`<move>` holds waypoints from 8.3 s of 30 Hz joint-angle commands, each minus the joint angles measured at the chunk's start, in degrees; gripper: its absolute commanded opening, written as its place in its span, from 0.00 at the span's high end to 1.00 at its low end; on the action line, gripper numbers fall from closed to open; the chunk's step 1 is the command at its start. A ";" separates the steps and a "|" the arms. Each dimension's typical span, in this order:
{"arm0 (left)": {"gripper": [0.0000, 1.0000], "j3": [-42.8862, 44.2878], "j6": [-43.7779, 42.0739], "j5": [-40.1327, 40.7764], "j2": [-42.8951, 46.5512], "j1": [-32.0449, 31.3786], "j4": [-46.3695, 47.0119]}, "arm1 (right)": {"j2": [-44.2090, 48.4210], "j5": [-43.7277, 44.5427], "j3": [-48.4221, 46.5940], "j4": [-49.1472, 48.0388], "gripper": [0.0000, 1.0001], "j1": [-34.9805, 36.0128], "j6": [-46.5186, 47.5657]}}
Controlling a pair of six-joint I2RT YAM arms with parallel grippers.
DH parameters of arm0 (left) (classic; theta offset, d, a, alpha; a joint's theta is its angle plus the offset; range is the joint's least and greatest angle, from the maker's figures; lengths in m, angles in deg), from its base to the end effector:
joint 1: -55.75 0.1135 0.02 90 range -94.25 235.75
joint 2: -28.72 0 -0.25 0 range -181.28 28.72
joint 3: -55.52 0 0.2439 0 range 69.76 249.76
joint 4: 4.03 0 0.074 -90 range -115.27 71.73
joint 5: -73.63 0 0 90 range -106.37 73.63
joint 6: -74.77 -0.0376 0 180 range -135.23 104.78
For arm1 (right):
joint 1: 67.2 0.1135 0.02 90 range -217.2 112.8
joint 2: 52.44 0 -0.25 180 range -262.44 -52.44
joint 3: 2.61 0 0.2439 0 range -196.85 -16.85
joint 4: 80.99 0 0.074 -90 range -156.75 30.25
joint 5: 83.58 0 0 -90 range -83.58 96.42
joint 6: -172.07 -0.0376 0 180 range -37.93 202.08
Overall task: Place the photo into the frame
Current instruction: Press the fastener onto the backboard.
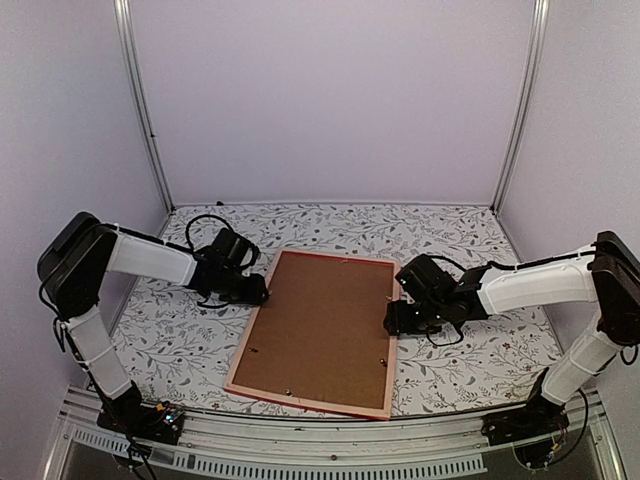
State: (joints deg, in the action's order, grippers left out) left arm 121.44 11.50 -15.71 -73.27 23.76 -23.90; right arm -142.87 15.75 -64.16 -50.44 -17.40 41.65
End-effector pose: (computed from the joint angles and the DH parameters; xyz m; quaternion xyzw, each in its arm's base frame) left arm 0.2815 -0.1753 0.1220 0.0422 0.9552 -0.1388 0.2580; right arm 0.1931 0.2191 0.1500 -0.0572 0.9600 0.1308 0.2410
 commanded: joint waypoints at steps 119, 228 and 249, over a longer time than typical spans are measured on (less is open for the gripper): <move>0.31 -19.15 8.42 -3.34 12.40 -7.08 -1.60 | -5.23 -1.90 -1.82 -1.73 0.40 -0.85 1.19; 0.52 -27.79 22.57 8.51 18.41 -15.13 -4.17 | -5.73 -4.61 0.82 -4.35 0.41 -0.65 -0.17; 0.88 -29.76 24.55 10.21 21.91 -15.30 -7.76 | -6.14 -4.77 0.73 -4.45 0.42 -0.57 -0.14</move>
State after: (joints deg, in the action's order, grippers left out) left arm 93.22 37.31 -6.42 -49.93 7.87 -15.46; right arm -147.44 11.77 -63.61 -55.20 -17.83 42.00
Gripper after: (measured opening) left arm 0.239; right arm 0.584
